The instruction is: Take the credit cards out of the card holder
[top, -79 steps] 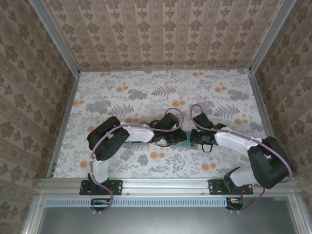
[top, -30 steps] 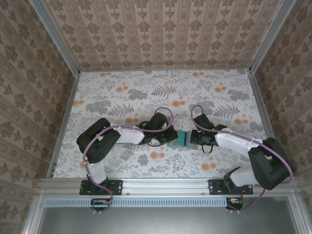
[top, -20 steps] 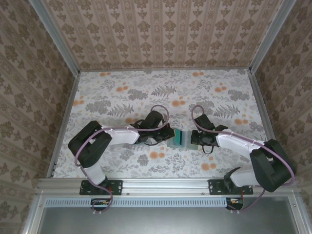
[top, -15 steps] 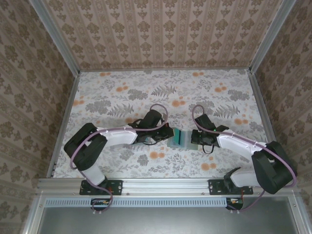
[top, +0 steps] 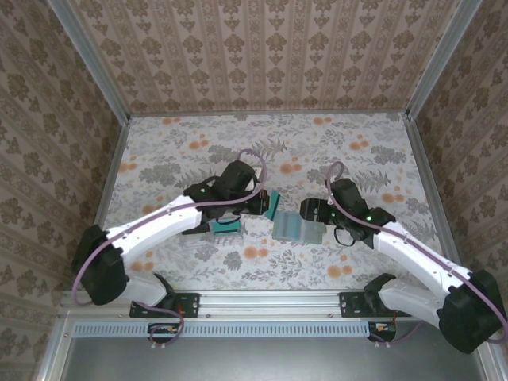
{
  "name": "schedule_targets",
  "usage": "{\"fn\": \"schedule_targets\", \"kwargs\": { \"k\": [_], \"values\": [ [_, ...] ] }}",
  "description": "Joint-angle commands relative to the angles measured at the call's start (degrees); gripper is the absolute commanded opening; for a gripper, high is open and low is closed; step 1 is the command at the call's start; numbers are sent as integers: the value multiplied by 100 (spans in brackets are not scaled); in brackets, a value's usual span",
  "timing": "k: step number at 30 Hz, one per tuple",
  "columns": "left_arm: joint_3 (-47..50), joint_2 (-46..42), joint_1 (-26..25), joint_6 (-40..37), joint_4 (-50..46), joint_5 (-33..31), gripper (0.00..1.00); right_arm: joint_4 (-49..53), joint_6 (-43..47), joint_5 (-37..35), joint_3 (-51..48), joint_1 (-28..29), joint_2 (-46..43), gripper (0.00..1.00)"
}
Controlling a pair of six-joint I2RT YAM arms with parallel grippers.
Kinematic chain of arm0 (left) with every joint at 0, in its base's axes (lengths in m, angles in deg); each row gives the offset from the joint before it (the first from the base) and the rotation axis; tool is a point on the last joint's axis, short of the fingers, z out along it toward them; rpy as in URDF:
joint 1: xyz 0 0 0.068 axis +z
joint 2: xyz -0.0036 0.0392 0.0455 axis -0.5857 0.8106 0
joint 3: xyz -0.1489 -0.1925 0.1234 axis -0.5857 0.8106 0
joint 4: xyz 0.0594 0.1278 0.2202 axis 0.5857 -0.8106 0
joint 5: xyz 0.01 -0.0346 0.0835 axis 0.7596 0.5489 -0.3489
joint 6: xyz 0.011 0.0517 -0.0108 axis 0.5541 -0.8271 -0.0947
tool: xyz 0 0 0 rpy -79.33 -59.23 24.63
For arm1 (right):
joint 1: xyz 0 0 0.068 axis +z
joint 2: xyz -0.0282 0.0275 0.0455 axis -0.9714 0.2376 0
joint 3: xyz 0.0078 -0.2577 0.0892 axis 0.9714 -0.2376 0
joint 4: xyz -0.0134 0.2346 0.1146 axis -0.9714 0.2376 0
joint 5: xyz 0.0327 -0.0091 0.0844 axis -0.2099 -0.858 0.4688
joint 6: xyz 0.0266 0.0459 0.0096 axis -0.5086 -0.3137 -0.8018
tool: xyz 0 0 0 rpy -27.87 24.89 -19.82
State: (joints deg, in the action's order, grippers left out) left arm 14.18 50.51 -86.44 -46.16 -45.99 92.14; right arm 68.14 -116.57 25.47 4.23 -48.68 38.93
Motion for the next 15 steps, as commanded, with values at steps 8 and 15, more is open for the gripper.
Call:
{"fn": "schedule_targets", "kwargs": {
  "k": [8,15],
  "values": [
    [269,-1568,-270,-3947,-1285,-1373,0,-499,215,60,-378,-15,-986,100],
    [512,-2205,-323,-5994,-1766,-1633,0,-511,245,-84,-554,-15,-1296,100]
  ]
}}
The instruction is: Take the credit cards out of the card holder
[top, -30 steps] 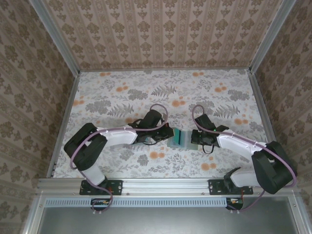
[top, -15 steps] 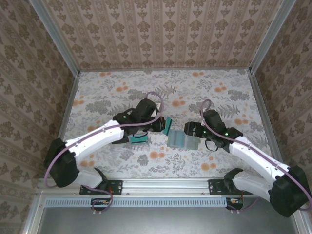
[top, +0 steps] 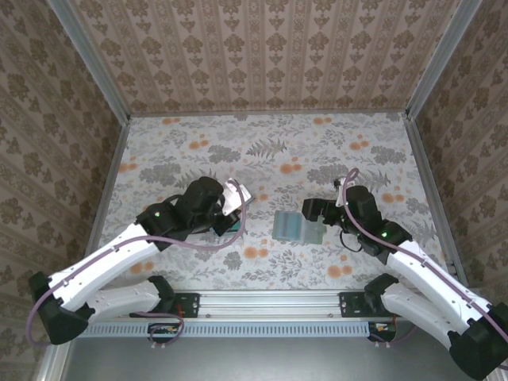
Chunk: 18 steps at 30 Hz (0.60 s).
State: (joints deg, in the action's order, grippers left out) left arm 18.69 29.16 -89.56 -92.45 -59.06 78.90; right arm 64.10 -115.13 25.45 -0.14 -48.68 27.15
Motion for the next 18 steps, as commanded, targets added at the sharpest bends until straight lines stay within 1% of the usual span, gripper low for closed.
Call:
{"fn": "schedule_targets", "kwargs": {
  "k": [1,6,8,14,18],
  "values": [
    [43,-39,-14,-1620,-650,-346,0,-124,101,-85,-135,-15,-134,100],
    [73,168,-2,-2364,-1300,-454,0,-177,83,-98,-184,-15,-153,100],
    [118,178,15,-2504,-1375,-387,0,-173,77,-120,-192,-15,-149,100],
    [243,238,27,-2671,-1478,139,0,-194,66,-156,-227,-15,-128,100],
    [385,383,32,-2810,-1440,142,0,-188,56,-152,-218,-15,-82,100]
  ]
}}
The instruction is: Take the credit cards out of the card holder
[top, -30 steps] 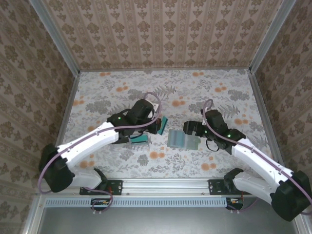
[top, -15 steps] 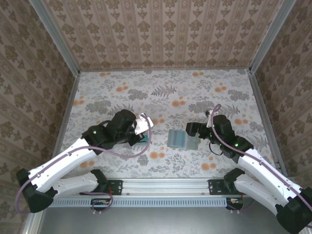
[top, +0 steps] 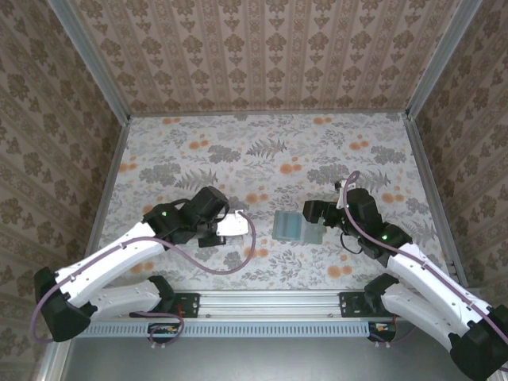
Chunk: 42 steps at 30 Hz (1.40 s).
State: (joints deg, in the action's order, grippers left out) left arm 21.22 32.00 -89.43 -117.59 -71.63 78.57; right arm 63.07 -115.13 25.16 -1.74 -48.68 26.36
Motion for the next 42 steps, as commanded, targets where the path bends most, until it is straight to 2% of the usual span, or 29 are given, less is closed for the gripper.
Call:
{"fn": "schedule_targets", "kwargs": {
  "k": [1,9,24,42],
  "values": [
    [173,121,23,-296,-126,155,0,-81,55,-128,-59,-15,7,100],
    [427,290,238,-335,460,257,0,-44,37,-150,-72,-15,-1,100],
    [625,478,674,-372,1008,526,0,-68,39,-139,-92,-15,-2,100],
    [896,743,893,-241,1429,265,0,-60,30,-126,-130,-15,-70,100]
  ]
}}
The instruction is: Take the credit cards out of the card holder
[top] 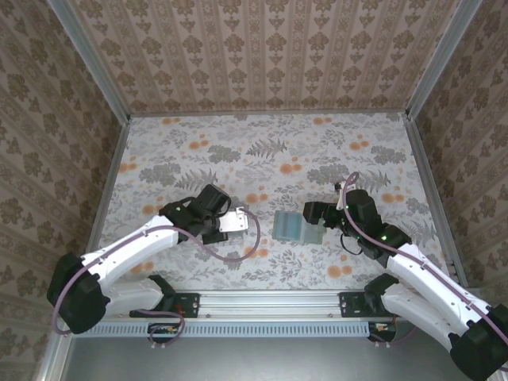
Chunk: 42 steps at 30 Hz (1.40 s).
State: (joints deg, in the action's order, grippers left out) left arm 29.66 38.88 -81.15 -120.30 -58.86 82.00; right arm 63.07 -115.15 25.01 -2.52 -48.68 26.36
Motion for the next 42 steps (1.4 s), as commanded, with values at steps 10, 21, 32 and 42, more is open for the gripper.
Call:
{"fn": "schedule_targets", "kwargs": {
  "k": [10,21,32,42],
  "values": [
    [25,387,99,90,403,-462,0,-66,46,-150,-108,-15,-177,100],
    [10,375,100,159,469,-579,27,-99,54,-144,-132,-15,-148,100],
    [-696,-90,105,823,115,-188,43,-74,-2,-121,-178,-15,-76,100],
    [-1189,-557,205,4285,712,-163,100,-64,-192,230,-312,-6,290,90]
  ]
}}
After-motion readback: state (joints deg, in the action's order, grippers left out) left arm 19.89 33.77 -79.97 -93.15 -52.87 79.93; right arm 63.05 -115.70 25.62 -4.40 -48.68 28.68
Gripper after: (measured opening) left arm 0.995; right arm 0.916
